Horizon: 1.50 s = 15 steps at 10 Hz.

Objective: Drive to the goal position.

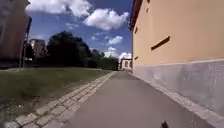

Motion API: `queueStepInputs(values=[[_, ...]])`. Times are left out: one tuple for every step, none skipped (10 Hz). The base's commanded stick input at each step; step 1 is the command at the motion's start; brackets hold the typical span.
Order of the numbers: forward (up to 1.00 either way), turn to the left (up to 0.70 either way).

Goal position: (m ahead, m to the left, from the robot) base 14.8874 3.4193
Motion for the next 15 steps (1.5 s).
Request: queueStepInputs(values=[[0.85,0.00],[0.85,-0.20],[0.85,-0.34],[0.85,-0.34],[0.85,-0.34],[0.85,-0.34],[0.85,-0.13],[0.85,0.00],[0.85,0.00],[0.85,0.00],[0.85,0.00],[0.85,0.00],[0.85,0.00],[0.85,0.00],[0.85,0.00]])
